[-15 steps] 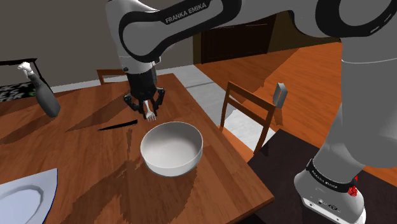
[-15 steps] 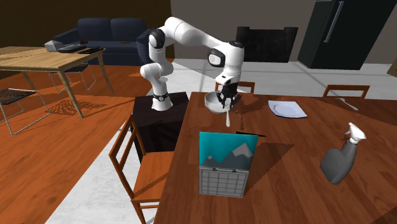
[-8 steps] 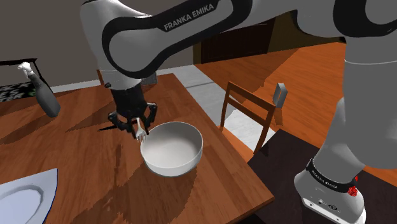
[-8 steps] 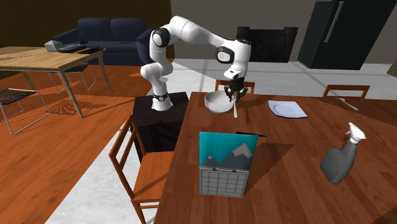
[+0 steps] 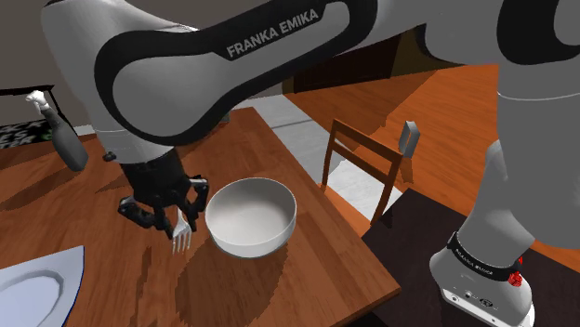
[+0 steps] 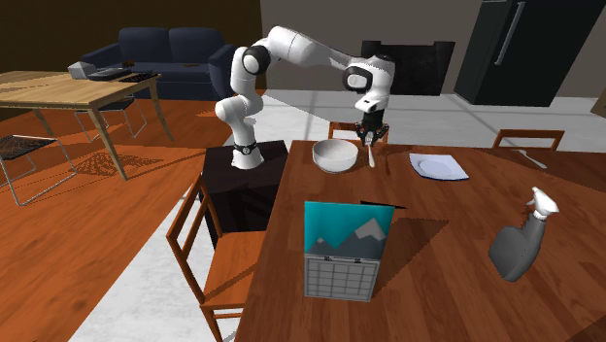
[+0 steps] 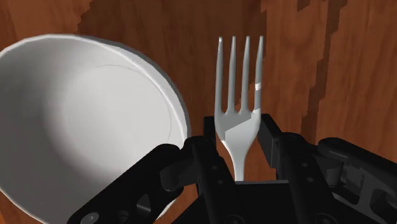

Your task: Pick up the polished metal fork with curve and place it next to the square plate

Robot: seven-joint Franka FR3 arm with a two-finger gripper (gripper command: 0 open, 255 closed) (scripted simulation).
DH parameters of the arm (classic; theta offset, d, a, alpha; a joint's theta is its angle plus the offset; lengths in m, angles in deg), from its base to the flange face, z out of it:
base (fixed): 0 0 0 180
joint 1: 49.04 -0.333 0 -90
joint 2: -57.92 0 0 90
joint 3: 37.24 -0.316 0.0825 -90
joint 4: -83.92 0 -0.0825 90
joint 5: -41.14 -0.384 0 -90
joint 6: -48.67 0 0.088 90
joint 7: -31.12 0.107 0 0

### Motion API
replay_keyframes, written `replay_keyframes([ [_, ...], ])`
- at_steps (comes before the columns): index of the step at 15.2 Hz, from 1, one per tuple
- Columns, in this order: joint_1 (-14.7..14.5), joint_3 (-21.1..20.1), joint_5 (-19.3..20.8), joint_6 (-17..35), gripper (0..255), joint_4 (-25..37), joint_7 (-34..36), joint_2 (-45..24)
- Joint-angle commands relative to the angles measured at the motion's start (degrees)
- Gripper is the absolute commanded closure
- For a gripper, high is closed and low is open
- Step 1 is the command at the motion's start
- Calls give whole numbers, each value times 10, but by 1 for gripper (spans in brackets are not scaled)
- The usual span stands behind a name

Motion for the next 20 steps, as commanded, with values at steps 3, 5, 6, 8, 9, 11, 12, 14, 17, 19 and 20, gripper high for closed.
replay_keyframes([
  [3,-7,0,5,19,255,-10,11,-10],
  [5,-7,1,7,33,255,-20,11,-14],
  [6,-7,2,8,40,255,-25,12,-16],
  [8,-8,3,10,53,255,-33,13,-21],
  [9,-8,4,12,59,255,-38,13,-24],
  [11,-8,5,14,72,255,-45,14,-29],
  [12,-9,6,16,79,255,-49,15,-32],
  [14,-9,7,19,91,255,-56,16,-38],
  [17,-11,10,22,108,255,-65,18,-47],
  [19,-12,12,22,108,255,-65,18,-47],
  [20,-13,13,21,108,255,-65,17,-46],
])
